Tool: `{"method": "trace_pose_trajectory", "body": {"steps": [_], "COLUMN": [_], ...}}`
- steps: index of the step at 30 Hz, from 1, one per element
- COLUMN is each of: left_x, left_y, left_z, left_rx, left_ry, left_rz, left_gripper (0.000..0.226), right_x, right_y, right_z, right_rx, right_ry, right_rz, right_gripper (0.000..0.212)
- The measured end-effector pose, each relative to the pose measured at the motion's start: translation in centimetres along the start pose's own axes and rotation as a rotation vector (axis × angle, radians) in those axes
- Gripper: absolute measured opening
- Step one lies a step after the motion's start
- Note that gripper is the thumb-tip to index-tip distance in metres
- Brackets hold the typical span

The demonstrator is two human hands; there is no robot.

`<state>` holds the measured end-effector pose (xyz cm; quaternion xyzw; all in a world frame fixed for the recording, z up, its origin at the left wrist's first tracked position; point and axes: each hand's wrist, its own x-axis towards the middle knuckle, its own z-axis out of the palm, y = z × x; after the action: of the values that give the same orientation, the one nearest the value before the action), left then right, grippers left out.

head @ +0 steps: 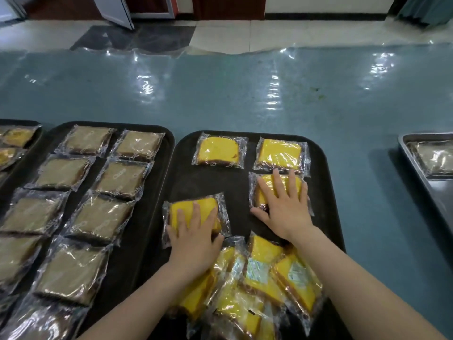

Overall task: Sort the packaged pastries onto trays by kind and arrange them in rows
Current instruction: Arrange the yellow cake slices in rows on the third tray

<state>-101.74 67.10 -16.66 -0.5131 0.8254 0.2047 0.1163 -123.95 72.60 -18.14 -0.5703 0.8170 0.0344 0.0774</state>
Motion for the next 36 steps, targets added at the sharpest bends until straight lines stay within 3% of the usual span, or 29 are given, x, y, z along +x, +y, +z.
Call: {"method": "trace_pose_trajectory", "body": {"steps": [5, 24, 30, 36], "left_x": [2.8, 8.6, 7.3, 1.9], "left_y": [0.4, 2.1, 1.7, -0.3], "left_z": [0.8, -0.8, -1.6, -1.9], "left_rx": [0.087, 0.131, 0.077, -0.171], "left_ry": [0.020, 0.054, 0.098, 0.084], "left_rz": [0.060, 0.261, 0.270, 0.262], "left_gripper": [0.078, 0.064, 0.065, 0.064], "right_x": [0.8, 3.2, 4.5, 0.2], "right_y": [1.0, 1.7, 2.8, 1.1], "right_z": [0.7, -0.4, -0.8, -2.1], "right_rx": [0.001, 0.120, 0.136, 0.266], "right_ry": [0.019, 0.081, 0.015, 0.074], "right_rz": [0.006, 0.115, 0.091, 0.021], "right_gripper": [0.077, 0.068, 0.072, 0.070]}}
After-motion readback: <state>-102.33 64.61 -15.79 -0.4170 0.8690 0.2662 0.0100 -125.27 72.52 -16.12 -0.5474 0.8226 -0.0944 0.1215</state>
